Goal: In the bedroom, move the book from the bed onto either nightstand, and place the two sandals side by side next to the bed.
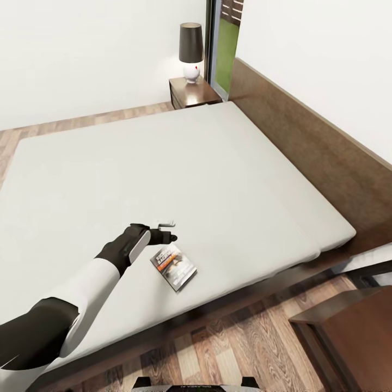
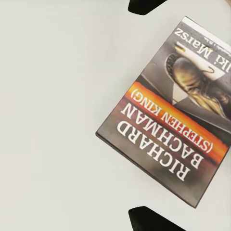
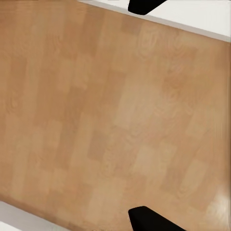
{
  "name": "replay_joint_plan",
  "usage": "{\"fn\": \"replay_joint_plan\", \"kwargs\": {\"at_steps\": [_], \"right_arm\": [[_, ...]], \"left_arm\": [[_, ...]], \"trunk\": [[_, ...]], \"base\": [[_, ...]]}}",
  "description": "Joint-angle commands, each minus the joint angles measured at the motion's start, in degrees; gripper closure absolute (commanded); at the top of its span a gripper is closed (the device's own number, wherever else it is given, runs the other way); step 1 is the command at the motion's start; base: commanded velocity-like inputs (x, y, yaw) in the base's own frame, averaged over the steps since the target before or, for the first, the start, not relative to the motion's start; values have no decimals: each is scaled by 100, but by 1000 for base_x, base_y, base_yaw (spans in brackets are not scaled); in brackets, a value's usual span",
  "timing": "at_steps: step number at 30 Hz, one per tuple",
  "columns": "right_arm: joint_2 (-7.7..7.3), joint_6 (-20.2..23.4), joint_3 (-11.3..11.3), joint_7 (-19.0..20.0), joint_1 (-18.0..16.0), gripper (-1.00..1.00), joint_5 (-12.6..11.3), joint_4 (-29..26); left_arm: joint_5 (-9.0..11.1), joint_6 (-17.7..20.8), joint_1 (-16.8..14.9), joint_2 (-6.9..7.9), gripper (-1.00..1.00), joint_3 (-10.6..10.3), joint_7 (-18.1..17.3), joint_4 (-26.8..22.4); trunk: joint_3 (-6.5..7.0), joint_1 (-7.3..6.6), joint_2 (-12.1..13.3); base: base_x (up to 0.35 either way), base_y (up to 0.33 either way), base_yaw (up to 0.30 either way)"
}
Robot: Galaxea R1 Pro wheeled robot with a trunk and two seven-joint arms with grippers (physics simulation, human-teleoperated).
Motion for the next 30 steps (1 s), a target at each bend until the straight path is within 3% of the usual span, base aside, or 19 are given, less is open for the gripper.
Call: {"fn": "replay_joint_plan", "kwargs": {"at_steps": [1, 30], "right_arm": [[-2, 17, 43, 21, 7, -100, 5, -10], [1, 17, 43, 13, 41, -100, 5, -10]], "left_arm": [[-13, 23, -7, 4, -100, -7, -16, -8], [-18, 53, -278, 35, -100, 13, -16, -16]], "trunk": [[-12, 1, -3], [-285, 1, -3]], "base": [[0, 0, 0], [0, 0, 0]]}}
